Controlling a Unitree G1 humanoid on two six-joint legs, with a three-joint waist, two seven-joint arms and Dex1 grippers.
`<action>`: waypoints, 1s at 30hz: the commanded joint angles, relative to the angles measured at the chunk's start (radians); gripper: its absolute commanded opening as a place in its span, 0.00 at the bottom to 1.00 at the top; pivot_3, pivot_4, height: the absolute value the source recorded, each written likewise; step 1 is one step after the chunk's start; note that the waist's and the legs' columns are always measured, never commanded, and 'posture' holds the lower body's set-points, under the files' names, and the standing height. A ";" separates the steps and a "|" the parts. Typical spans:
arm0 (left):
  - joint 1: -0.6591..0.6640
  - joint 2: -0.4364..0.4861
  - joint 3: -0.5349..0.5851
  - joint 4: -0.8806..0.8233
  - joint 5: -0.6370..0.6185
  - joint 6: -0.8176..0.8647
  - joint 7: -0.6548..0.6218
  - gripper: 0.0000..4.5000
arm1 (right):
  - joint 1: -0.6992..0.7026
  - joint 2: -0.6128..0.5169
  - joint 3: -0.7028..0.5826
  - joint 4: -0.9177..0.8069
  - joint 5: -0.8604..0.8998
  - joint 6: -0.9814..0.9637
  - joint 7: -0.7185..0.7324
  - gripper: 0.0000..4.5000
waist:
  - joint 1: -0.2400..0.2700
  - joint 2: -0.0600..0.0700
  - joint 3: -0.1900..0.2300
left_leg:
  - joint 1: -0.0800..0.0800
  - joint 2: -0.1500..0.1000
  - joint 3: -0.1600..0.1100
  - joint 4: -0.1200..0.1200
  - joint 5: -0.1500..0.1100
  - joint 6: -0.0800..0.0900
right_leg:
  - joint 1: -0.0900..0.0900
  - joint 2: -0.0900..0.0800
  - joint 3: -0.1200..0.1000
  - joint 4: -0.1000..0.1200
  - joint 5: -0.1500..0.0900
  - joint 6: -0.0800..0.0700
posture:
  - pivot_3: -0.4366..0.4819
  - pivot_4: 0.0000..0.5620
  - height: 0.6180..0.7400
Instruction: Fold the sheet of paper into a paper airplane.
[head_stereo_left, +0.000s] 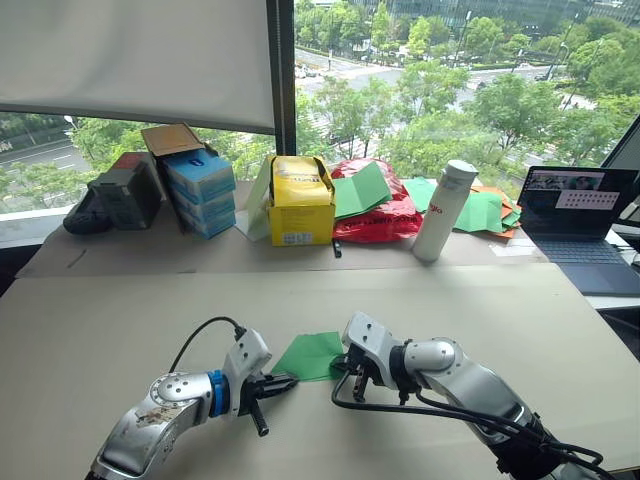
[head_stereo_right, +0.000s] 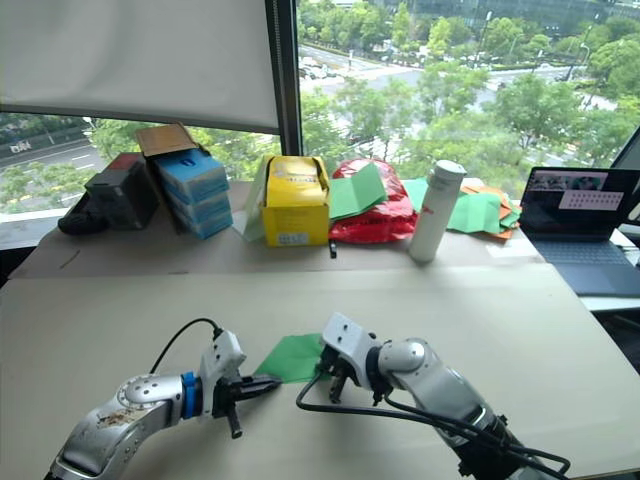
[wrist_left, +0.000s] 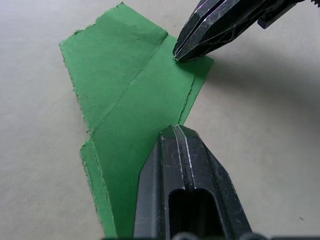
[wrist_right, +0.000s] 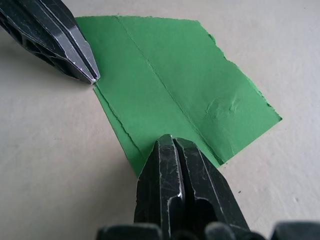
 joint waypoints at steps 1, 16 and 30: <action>0.016 0.017 -0.031 0.021 0.039 -0.019 0.012 0.00 | -0.005 0.002 -0.038 -0.021 0.026 0.031 0.006 0.27 | 0.001 0.000 0.000 | 0.000 0.000 0.000 0.000 0.000 0.000 | 0.000 0.000 0.000 0.000 0.000 0.000 | 0.48 0.27 1.00; -0.001 0.025 -0.051 0.026 0.045 -0.030 0.013 0.00 | -0.179 0.055 -0.219 0.226 0.175 0.072 0.091 0.50 | 0.001 0.002 0.001 | -0.002 0.000 0.000 -0.003 0.000 0.000 | -0.002 -0.001 0.000 -0.002 0.000 -0.001 | 0.48 0.27 1.00; -0.008 0.071 0.040 -0.076 -0.026 0.035 0.011 0.00 | -0.071 0.030 -0.112 0.085 0.108 0.031 0.065 0.50 | -0.012 0.002 0.001 | -0.005 0.000 0.000 -0.004 0.000 -0.001 | -0.006 -0.001 0.000 -0.001 0.000 -0.001 | 0.48 0.27 1.00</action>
